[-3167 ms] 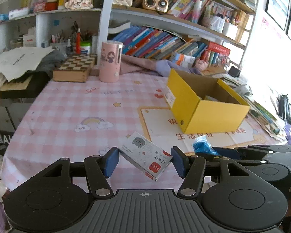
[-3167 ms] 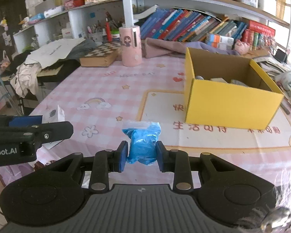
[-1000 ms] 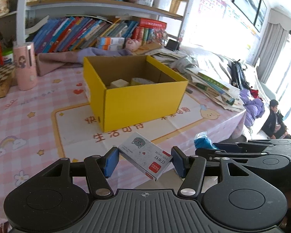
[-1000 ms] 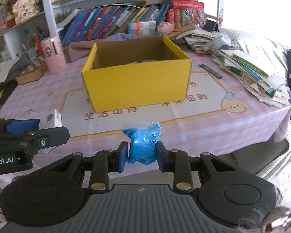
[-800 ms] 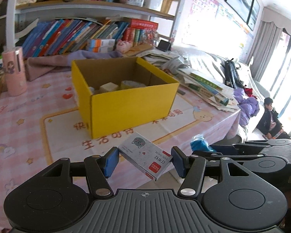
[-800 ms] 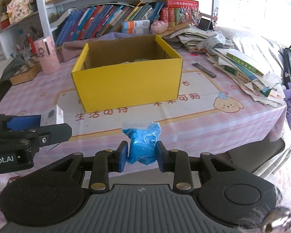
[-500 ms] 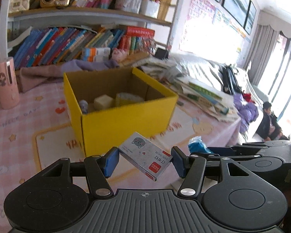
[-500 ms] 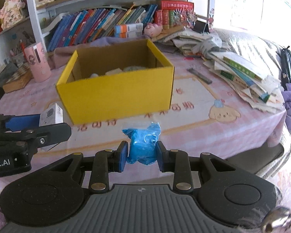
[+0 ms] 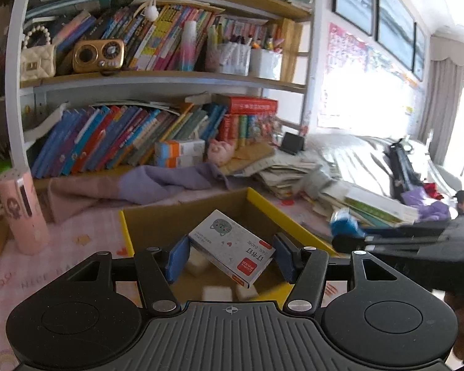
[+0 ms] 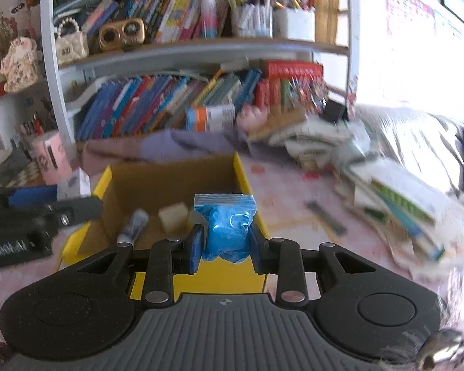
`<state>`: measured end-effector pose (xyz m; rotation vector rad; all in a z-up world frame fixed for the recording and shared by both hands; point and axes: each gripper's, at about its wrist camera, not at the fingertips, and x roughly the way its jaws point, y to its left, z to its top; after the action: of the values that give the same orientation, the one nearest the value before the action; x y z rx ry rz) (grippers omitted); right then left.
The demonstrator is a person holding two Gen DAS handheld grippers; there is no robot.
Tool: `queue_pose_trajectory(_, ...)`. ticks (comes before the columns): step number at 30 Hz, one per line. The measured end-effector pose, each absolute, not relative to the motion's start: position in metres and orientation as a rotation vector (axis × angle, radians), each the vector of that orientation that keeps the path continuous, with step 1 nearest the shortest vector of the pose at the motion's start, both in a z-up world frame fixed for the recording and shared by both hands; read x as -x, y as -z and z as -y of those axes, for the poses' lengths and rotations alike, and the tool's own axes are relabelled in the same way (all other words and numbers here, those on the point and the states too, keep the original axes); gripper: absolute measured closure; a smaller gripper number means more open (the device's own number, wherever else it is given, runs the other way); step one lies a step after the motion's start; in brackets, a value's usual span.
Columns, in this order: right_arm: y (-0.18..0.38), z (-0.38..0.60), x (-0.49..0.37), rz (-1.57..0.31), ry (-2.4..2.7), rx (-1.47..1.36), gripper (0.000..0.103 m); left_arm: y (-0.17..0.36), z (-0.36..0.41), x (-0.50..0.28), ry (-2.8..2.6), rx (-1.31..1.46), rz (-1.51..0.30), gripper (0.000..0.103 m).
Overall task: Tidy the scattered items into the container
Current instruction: 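Open the right tool to drop the blue bag while the left tool releases the medicine box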
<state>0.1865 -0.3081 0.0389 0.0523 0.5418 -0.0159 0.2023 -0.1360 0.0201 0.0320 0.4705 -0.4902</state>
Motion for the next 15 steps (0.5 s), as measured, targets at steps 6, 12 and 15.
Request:
queue_pose_trajectory(6,-0.043,0.325,-0.253,-0.557,-0.075,-0.016,0.074,-0.005,0.163,-0.241,0.390,-0.095,-0.525,0.044)
queue_pose_trajectory(12,-0.021,0.320,-0.323,-0.671,-0.217,0.016,0.074,0.017,0.179,-0.270,0.288,-0.139,-0.627,0.044)
queue_pose_trajectory(15,-0.007,0.312,-0.348,-0.731,-0.283,0.035,0.074,0.027,0.183,-0.281,0.253,-0.161,-0.677,0.044)
